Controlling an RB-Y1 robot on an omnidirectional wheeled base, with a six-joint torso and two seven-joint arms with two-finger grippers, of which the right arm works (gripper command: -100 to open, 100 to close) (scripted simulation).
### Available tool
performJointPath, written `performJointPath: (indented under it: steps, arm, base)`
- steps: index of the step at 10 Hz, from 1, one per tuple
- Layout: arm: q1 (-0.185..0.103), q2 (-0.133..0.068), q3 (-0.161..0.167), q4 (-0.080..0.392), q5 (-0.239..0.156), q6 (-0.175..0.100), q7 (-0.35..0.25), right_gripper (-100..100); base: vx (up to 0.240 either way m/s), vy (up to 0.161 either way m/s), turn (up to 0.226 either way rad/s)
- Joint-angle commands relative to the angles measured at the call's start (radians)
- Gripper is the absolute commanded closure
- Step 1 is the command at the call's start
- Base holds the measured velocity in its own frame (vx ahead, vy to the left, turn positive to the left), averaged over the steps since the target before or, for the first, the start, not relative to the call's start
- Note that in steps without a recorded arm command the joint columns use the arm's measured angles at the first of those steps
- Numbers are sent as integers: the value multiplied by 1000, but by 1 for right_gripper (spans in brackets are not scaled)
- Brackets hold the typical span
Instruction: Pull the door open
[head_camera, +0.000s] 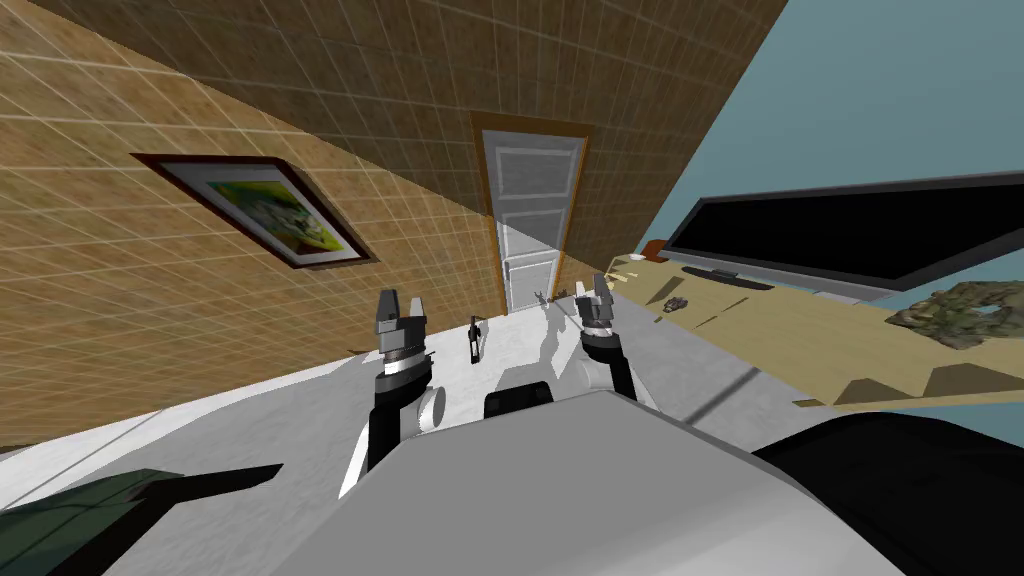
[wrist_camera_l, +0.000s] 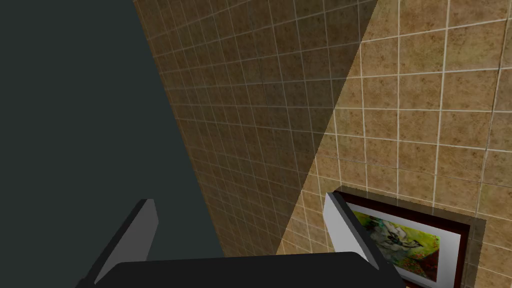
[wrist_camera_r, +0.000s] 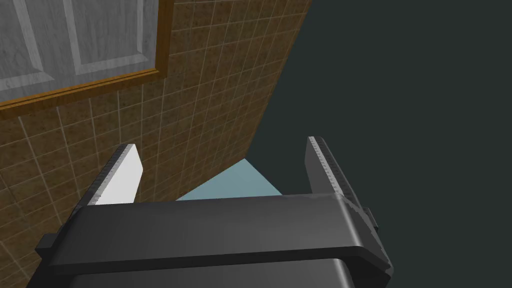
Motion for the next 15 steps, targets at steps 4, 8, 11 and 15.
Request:
performJointPath:
  steps: [4, 8, 11, 15]
  arm:
    - [1, -30, 1, 80, -83, -38, -84, -100]
    - [2, -50, 2, 154, -160, -72, -161, -100]
    - [2, -62, 2, 214, -222, -100, -224, -100]
    - [3, -73, 3, 279, -289, -131, -292, -100]
  base:
    - [132, -20, 241]
    - [139, -30, 239]
    - [125, -35, 247]
    - [91, -39, 177]
